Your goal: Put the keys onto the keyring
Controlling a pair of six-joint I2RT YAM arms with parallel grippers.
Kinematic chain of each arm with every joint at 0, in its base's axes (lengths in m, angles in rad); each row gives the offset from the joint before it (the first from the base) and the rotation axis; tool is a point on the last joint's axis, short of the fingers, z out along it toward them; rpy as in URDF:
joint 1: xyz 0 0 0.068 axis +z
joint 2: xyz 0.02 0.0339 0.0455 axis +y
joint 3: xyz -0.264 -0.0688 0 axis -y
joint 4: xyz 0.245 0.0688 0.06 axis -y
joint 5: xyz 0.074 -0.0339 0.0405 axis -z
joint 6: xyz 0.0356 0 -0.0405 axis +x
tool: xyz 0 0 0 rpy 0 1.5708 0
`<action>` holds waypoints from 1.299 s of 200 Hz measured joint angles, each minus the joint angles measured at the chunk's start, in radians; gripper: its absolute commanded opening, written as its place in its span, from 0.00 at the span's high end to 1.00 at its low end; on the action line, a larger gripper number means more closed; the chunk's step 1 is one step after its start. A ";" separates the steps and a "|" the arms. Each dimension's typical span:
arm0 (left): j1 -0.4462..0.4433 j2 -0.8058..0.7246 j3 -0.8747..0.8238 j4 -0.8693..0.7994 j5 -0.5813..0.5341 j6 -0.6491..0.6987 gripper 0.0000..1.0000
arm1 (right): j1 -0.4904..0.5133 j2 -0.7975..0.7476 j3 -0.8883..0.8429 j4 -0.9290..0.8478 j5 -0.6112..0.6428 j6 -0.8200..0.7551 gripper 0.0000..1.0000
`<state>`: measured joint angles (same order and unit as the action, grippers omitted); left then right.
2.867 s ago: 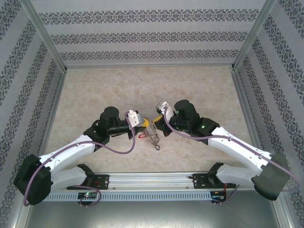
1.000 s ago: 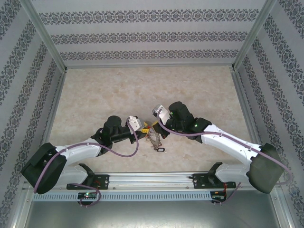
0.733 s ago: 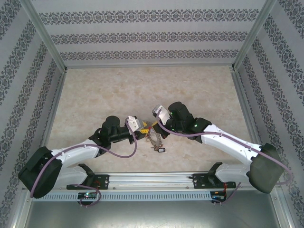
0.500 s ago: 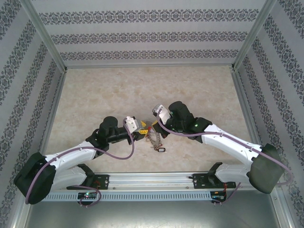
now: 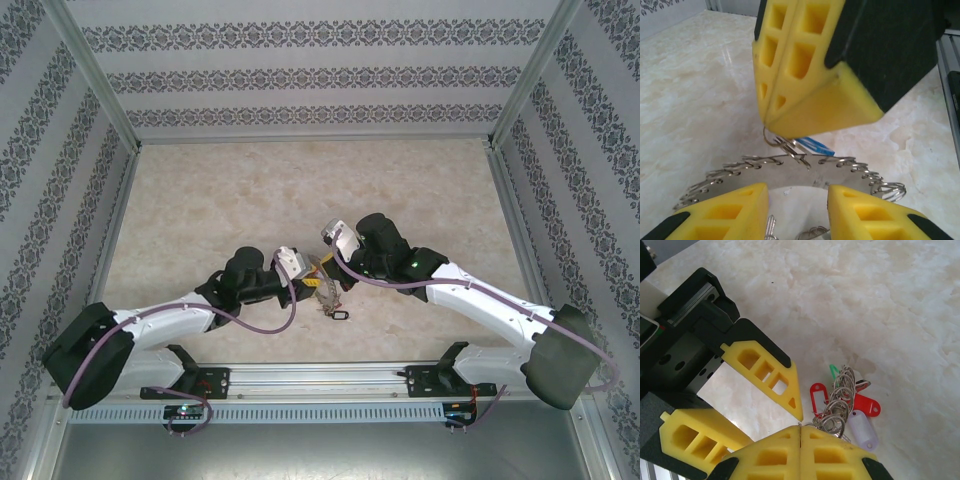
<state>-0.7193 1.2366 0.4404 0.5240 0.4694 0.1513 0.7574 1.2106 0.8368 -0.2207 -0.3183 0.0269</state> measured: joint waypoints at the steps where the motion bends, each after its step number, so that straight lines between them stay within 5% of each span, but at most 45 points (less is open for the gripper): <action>1: -0.001 0.000 0.001 0.000 0.000 0.000 0.62 | 0.000 0.000 0.000 0.000 0.000 0.000 1.00; 260: -0.008 0.025 0.027 0.045 -0.052 -0.010 0.73 | 0.000 -0.013 0.000 -0.011 -0.001 -0.003 1.00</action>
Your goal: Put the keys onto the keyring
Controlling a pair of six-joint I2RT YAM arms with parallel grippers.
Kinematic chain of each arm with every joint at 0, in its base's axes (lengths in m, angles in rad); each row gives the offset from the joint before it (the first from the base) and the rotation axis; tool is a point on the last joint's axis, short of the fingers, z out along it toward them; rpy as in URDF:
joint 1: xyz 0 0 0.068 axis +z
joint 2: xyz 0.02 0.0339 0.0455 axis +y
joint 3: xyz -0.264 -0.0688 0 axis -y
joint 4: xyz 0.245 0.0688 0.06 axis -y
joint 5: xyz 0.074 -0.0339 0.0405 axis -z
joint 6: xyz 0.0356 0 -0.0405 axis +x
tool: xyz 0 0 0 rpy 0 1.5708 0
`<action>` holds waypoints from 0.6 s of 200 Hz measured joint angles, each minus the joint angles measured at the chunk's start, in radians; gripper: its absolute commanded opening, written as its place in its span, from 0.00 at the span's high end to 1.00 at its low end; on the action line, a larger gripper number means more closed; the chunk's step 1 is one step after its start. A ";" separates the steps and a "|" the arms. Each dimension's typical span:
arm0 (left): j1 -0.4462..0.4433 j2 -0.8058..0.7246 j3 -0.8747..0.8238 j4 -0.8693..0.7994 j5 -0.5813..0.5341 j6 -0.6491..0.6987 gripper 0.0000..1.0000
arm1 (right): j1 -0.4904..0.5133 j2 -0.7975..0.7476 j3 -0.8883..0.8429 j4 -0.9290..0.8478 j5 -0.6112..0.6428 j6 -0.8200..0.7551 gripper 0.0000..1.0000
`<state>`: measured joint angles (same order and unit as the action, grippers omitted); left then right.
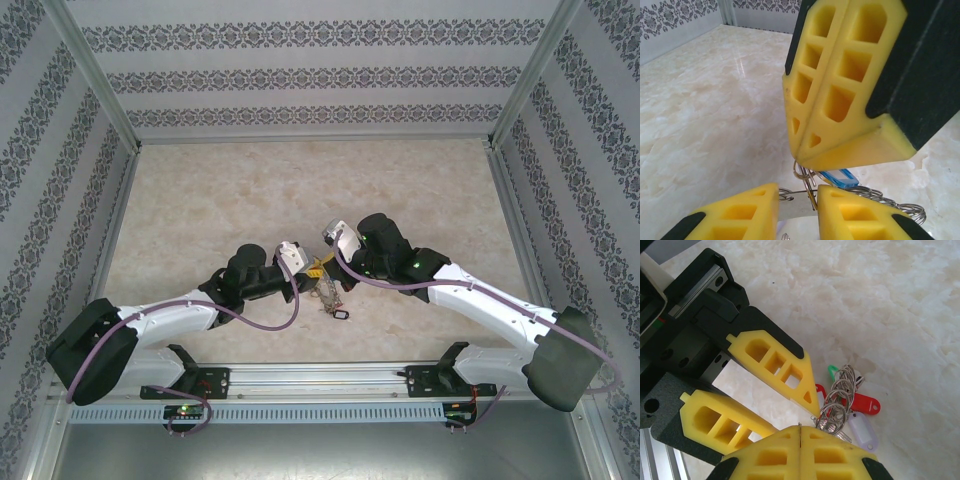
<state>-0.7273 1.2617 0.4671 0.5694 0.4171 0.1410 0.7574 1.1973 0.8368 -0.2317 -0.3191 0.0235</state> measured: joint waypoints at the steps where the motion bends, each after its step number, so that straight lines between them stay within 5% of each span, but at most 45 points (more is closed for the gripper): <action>1: 0.000 0.000 0.000 0.000 0.000 0.000 0.74 | 0.000 0.000 0.000 0.000 0.000 0.000 1.00; 74: -0.004 0.013 0.013 -0.002 0.007 0.006 1.00 | 0.000 -0.001 0.000 -0.004 0.000 0.000 1.00; 120: -0.005 0.013 0.013 0.000 0.003 0.008 1.00 | -0.008 -0.008 -0.001 -0.011 0.008 0.000 1.00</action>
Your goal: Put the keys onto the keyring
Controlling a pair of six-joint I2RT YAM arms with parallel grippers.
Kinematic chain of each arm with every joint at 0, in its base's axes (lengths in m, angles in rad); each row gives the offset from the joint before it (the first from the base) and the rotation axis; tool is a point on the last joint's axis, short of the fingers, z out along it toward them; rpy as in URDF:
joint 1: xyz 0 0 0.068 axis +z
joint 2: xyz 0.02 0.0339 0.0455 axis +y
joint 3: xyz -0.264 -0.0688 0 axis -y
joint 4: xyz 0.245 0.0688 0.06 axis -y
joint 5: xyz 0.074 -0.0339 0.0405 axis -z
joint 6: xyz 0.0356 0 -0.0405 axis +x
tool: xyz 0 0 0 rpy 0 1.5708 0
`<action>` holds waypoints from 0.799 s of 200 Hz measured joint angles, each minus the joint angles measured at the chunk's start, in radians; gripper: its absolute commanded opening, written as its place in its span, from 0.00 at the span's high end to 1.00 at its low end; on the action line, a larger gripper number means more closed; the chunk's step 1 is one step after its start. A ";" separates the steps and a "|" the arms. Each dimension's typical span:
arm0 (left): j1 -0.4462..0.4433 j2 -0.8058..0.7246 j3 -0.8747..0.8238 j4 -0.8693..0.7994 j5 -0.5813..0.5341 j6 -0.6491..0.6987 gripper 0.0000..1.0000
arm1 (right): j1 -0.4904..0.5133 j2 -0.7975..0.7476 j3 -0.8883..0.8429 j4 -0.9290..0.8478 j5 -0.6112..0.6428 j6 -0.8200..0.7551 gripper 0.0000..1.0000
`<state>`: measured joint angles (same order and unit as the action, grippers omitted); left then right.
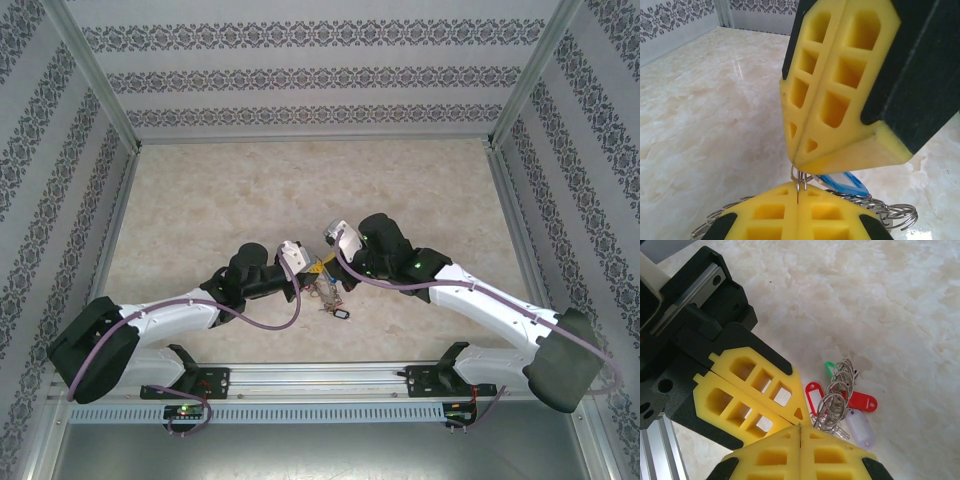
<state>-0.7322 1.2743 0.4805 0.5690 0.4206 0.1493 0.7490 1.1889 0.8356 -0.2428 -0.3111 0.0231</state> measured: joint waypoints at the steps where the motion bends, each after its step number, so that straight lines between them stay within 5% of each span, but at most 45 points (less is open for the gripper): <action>1: 0.000 0.000 0.000 0.000 0.000 0.000 1.00 | -0.001 0.000 0.000 0.000 0.000 0.000 1.00; 160: -0.002 -0.007 -0.073 0.135 -0.023 0.002 1.00 | -0.040 0.009 -0.021 0.000 -0.031 0.001 1.00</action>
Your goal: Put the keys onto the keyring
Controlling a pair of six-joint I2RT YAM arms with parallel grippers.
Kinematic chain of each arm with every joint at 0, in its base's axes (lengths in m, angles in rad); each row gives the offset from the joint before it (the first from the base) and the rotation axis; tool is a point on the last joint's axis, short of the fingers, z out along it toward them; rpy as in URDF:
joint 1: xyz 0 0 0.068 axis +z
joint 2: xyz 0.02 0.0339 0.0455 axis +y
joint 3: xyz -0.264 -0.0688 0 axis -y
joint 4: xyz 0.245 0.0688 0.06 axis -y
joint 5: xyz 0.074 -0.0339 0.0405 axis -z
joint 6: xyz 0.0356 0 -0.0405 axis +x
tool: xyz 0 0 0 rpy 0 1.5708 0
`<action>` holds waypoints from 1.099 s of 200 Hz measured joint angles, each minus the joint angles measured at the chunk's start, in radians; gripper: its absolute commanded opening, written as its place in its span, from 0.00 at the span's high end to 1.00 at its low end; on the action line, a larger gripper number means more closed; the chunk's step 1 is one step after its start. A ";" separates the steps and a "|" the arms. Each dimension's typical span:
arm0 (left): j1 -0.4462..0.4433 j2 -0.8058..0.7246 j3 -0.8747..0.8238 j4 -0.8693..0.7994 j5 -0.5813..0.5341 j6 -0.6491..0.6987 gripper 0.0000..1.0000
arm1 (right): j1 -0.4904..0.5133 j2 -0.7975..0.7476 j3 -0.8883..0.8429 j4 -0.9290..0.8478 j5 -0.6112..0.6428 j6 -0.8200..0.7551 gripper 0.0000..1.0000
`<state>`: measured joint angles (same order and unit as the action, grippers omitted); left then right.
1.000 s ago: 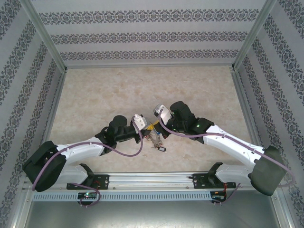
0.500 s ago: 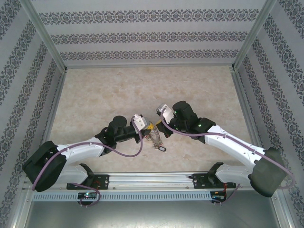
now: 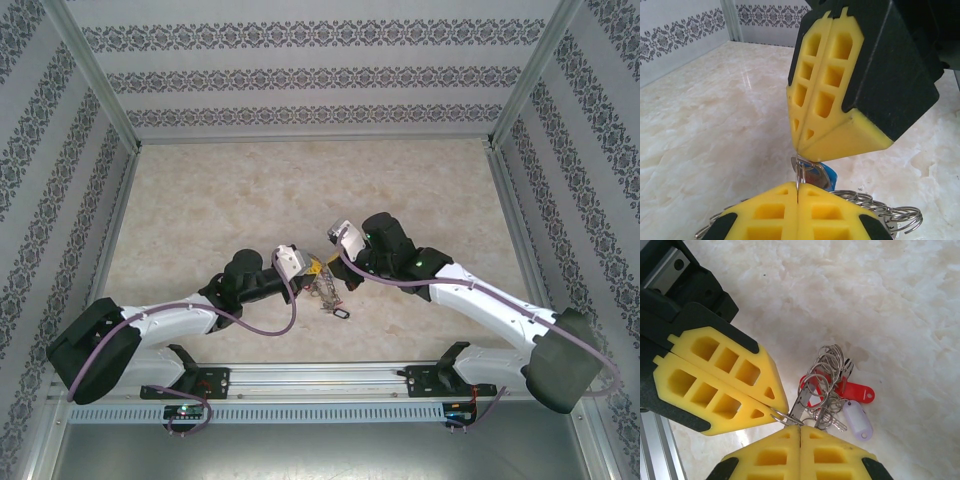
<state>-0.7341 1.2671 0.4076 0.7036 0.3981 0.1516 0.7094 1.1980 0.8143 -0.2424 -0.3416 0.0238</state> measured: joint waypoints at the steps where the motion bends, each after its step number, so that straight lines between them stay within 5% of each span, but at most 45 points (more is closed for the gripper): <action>1: 0.000 0.000 0.000 0.001 0.000 0.000 1.00 | 0.000 0.000 0.000 0.000 0.000 0.000 1.00; 55: 0.001 0.010 -0.024 0.051 -0.027 -0.007 1.00 | 0.000 0.040 0.000 0.026 -0.005 0.008 1.00; 96: 0.001 0.010 -0.025 0.052 -0.035 -0.007 0.74 | 0.000 0.027 0.010 0.019 -0.003 0.008 1.00; 124: 0.001 0.002 -0.026 0.034 -0.034 -0.003 0.68 | 0.003 0.011 0.032 0.006 0.008 0.006 1.00; 220: 0.000 -0.056 0.006 -0.072 -0.013 0.006 0.65 | 0.022 0.003 0.037 -0.017 0.019 0.003 1.00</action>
<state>-0.7345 1.2114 0.4137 0.6319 0.3855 0.1574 0.7315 1.2015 0.8513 -0.2596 -0.3225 0.0269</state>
